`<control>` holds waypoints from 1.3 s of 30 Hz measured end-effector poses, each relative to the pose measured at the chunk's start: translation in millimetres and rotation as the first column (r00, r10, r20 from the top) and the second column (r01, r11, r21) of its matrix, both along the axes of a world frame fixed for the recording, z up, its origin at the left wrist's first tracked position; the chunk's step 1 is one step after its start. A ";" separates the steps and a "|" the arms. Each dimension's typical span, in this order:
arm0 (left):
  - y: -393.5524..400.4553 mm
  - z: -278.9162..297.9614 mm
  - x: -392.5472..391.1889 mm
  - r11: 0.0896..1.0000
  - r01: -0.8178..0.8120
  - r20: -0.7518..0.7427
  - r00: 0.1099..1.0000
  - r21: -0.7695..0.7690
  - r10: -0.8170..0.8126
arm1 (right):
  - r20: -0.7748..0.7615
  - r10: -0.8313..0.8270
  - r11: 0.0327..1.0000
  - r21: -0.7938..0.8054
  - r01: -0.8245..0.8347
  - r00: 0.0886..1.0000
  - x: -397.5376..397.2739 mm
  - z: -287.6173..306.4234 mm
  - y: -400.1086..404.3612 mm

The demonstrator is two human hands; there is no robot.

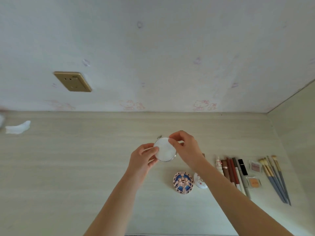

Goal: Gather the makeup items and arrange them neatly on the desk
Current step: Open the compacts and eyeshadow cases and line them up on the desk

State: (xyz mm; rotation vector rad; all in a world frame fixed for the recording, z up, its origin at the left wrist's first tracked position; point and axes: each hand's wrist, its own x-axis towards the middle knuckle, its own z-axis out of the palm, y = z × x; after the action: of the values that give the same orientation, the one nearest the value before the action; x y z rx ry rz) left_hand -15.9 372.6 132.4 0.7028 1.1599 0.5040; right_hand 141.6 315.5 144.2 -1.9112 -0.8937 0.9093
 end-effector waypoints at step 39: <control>47.3 39.1 -234.5 0.839 0.511 0.270 0.795 0.186 -0.543 | 0.165 0.407 0.913 -0.092 -0.397 0.898 -208.9 46.4 11.4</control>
State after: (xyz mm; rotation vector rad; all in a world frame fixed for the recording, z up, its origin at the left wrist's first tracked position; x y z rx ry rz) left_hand -250.4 419.9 171.5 0.9601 0.5959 0.1851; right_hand -67.4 326.9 190.6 -1.9124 -1.4254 1.0161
